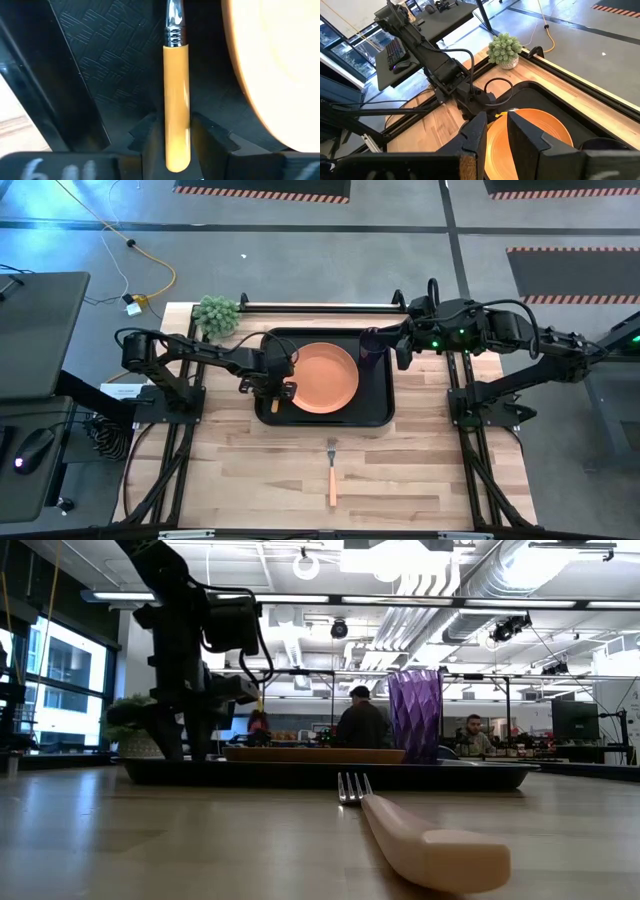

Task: Pick and place plate/cup/fork/spoon on tray
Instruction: Put the yellow spoon to the left side of the orange plate on the black serving tray

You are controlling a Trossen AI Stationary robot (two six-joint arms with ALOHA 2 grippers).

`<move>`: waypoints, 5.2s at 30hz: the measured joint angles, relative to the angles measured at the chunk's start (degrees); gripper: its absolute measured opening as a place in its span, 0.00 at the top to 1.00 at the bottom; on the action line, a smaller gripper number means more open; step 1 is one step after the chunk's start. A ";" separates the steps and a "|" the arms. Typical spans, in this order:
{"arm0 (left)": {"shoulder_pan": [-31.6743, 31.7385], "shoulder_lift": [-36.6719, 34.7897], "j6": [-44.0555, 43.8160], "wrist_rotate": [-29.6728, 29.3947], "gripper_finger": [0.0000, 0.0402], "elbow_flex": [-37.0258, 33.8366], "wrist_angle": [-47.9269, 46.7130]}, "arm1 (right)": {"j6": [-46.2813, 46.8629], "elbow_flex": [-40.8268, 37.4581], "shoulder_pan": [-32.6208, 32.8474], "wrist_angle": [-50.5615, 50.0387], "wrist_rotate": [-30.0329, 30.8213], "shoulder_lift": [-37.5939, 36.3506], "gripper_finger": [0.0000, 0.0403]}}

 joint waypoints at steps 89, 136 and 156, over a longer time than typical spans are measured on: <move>1.22 -8.25 6.25 -7.09 0.96 0.17 -9.87 | -0.42 0.00 0.00 -0.04 1.38 0.02 0.83; 4.37 -1.13 17.37 -13.22 0.96 13.94 -27.06 | -0.44 -0.01 0.00 -1.92 1.36 0.04 0.83; 4.10 8.32 20.50 -13.35 0.96 19.15 -30.19 | -0.46 -0.02 0.00 -2.56 1.36 0.08 0.83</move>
